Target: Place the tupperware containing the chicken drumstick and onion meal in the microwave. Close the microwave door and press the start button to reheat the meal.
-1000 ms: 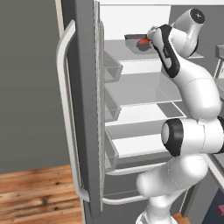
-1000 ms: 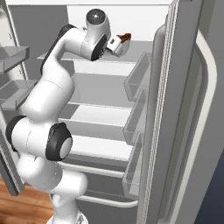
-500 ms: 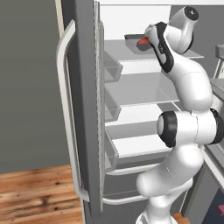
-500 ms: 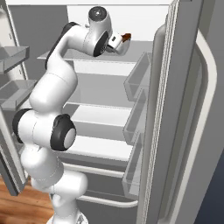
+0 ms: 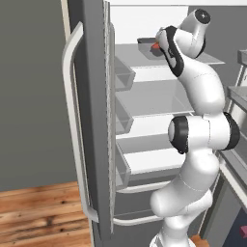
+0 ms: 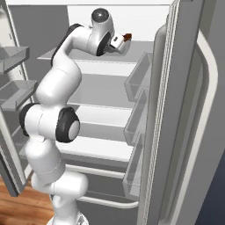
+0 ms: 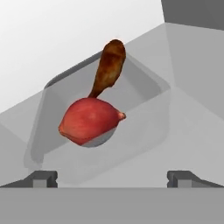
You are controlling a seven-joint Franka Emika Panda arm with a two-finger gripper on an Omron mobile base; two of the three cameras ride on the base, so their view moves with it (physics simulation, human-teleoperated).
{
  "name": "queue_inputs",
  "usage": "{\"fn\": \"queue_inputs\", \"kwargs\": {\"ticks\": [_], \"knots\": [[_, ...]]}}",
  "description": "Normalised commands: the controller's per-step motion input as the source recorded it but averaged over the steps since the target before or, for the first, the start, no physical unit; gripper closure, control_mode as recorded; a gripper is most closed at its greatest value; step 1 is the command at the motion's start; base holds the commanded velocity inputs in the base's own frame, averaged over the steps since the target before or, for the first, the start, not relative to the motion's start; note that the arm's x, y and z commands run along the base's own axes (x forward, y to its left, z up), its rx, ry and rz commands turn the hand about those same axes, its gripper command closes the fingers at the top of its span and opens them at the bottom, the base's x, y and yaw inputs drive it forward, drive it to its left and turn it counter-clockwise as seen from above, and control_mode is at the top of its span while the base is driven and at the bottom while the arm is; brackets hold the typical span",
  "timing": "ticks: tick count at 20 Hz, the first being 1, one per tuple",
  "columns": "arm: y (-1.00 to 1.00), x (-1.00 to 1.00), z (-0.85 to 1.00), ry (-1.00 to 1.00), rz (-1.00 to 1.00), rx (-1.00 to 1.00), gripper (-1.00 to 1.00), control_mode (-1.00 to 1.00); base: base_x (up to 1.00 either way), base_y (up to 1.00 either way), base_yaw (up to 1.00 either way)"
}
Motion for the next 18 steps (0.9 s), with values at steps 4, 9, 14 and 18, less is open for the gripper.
{"fn": "queue_inputs", "kwargs": {"ticks": [4, 9, 14, 18], "knots": [[0.00, 0.36, -0.01, 0.00, -0.04, 0.00, -1.00, -1.00, 0.00, 0.00, 0.00], [0.00, 0.33, 0.00, 0.00, -0.06, 0.00, -1.00, -1.00, 0.00, 0.00, 0.00], [0.00, 0.30, -0.01, 0.00, -0.06, 0.00, -1.00, -1.00, 0.00, 0.00, 0.00], [0.00, 0.21, -0.10, 0.03, -0.10, 0.00, -1.00, -1.00, 0.00, 0.00, 0.00]]}}
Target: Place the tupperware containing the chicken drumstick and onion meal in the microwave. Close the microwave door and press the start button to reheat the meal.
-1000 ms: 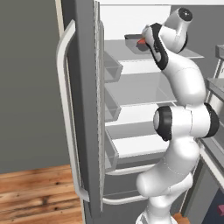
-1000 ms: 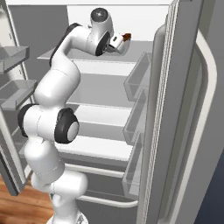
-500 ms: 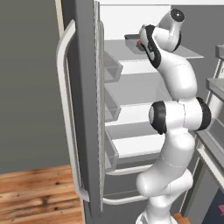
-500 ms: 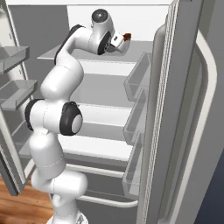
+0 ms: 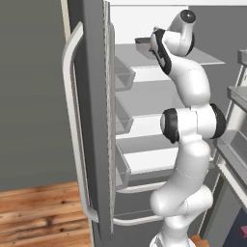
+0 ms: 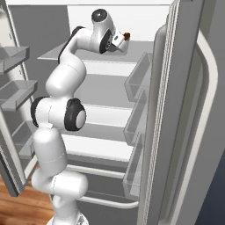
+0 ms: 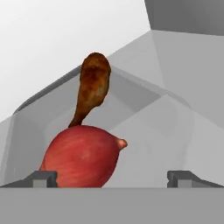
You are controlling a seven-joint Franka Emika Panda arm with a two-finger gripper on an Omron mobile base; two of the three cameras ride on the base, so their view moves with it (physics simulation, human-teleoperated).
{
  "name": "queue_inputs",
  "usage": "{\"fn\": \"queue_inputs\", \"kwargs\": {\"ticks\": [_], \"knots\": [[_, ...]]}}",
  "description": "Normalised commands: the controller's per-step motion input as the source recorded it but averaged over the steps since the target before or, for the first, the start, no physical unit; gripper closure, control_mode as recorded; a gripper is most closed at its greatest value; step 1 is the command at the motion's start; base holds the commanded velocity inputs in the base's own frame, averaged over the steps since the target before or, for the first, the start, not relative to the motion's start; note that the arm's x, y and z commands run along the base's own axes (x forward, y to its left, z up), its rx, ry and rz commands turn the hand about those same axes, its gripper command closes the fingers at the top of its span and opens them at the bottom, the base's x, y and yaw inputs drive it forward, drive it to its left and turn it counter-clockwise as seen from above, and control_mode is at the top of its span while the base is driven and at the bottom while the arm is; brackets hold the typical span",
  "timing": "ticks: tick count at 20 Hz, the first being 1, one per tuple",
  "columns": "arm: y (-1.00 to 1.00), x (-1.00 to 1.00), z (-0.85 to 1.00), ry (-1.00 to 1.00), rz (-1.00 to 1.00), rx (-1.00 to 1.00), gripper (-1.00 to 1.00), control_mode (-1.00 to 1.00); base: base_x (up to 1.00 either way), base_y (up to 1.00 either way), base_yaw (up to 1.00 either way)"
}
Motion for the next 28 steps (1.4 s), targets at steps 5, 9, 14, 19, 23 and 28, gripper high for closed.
{"fn": "queue_inputs", "kwargs": {"ticks": [5, 9, 14, 19, 23, 28], "knots": [[0.00, 0.16, -0.12, 0.06, -0.11, 0.00, -1.00, -1.00, 0.00, 0.00, 0.00], [0.00, 0.00, -0.24, 0.11, -0.16, 0.00, -1.00, -1.00, 0.00, 0.00, 0.00], [0.00, 0.00, -0.32, 0.09, -0.16, 0.00, 1.00, -1.00, 0.00, 0.00, 0.00], [0.00, 0.00, -0.26, 0.04, -0.13, 0.00, 1.00, -1.00, 0.00, 0.00, 0.00], [0.00, 0.00, -0.05, -0.04, -0.01, 0.00, 1.00, -1.00, 0.00, 0.00, 0.00], [0.00, -0.08, -0.26, -0.11, -0.01, 0.00, 1.00, -1.00, 0.00, 0.00, 0.00]]}}
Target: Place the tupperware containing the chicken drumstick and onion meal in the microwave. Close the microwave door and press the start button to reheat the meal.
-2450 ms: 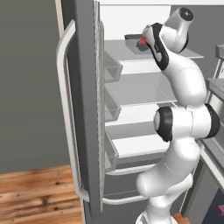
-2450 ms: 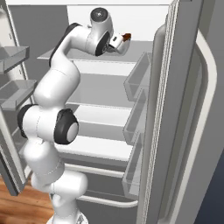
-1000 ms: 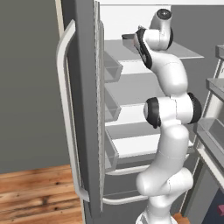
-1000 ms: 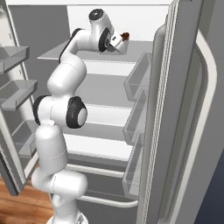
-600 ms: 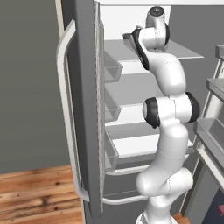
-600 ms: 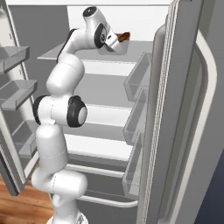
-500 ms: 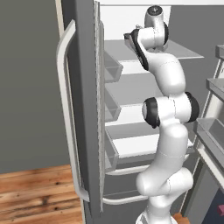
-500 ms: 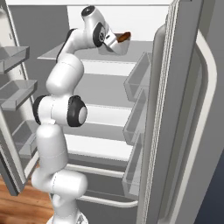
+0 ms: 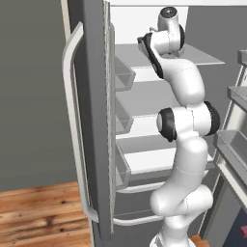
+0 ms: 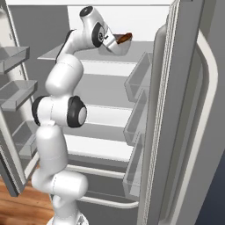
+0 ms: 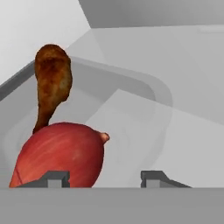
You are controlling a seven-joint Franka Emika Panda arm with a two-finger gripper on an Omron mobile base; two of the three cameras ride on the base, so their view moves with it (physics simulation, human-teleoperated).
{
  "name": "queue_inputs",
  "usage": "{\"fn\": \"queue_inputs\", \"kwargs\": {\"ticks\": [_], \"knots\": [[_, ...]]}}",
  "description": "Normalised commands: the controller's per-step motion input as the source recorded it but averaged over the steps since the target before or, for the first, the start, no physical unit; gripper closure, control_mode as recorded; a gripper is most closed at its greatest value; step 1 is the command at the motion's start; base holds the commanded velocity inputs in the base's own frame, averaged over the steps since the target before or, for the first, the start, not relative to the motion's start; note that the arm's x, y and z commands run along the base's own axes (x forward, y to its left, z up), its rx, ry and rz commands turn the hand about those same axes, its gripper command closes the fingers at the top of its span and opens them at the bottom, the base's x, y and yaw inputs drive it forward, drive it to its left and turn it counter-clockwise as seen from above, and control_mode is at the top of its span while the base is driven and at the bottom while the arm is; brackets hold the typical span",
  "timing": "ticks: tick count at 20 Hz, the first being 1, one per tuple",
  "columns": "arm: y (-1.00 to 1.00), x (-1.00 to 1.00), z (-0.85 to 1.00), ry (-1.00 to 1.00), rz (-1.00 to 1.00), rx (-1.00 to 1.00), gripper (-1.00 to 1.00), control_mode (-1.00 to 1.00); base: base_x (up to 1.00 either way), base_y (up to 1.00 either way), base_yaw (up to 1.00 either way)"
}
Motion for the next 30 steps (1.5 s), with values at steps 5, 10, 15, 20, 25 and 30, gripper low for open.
{"fn": "queue_inputs", "kwargs": {"ticks": [5, 10, 15, 20, 25, 30], "knots": [[-0.04, -0.14, -0.25, -0.09, -0.03, 0.00, 1.00, -1.00, 0.00, 0.00, 0.00], [-0.03, -0.23, -0.08, -0.07, -0.01, 0.00, 1.00, -1.00, 0.00, 0.00, 0.00], [0.00, -0.46, 0.01, -0.01, 0.00, 0.00, 1.00, -1.00, 0.00, 0.00, 0.00], [0.00, -0.69, 0.17, 0.00, 0.00, 0.00, 1.00, -1.00, 0.00, 0.00, 0.00], [0.00, -0.95, 0.04, 0.00, 0.00, 0.00, 1.00, -1.00, 0.00, 0.00, 0.00], [0.00, -1.00, 0.00, 0.00, -0.01, 0.00, 1.00, -1.00, 0.00, 0.00, 0.00]]}}
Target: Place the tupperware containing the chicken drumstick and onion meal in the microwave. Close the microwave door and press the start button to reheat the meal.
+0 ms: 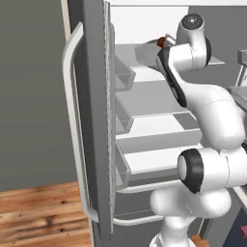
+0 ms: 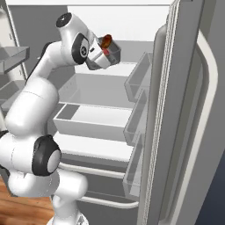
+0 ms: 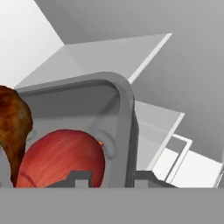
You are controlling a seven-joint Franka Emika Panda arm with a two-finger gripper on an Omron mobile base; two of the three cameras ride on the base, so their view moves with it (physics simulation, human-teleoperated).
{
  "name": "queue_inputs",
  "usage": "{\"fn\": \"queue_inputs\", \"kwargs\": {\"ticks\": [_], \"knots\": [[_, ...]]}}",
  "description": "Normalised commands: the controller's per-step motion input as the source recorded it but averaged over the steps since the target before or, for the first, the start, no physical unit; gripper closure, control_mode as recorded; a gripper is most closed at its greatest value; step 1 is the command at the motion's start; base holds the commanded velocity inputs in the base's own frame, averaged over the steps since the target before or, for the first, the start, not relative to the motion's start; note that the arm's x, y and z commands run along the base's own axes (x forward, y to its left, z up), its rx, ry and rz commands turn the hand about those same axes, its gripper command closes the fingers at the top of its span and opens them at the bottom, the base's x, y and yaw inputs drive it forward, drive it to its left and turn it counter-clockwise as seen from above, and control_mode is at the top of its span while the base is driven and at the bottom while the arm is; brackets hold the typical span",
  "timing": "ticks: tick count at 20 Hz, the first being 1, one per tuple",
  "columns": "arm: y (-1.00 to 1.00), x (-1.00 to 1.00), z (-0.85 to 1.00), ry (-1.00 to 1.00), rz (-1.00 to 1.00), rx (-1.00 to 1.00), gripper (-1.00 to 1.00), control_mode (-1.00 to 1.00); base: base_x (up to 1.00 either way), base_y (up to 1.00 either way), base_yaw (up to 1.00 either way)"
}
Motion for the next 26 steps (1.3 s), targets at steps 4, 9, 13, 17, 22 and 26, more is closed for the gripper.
{"fn": "queue_inputs", "kwargs": {"ticks": [4, 9, 13, 17, 22, 26], "knots": [[0.01, -1.00, -0.03, 0.00, -0.02, 0.00, 1.00, -1.00, 0.00, 0.00, 0.00], [0.09, -1.00, -0.37, 0.00, -0.04, 0.00, 1.00, -1.00, 0.00, 0.00, 0.00], [0.01, -1.00, -0.55, 0.06, -0.05, 0.02, 1.00, -1.00, 0.00, 0.00, 0.00], [-0.03, -0.98, -0.56, 0.07, -0.06, 0.05, 1.00, -1.00, 0.00, 0.00, 0.00], [-0.06, -0.61, -0.28, 0.16, -0.02, 0.06, 1.00, -1.00, 0.00, 0.00, 0.00], [0.00, -0.28, -0.08, 0.04, 0.00, 0.01, 1.00, -1.00, 0.00, 0.00, 0.00]]}}
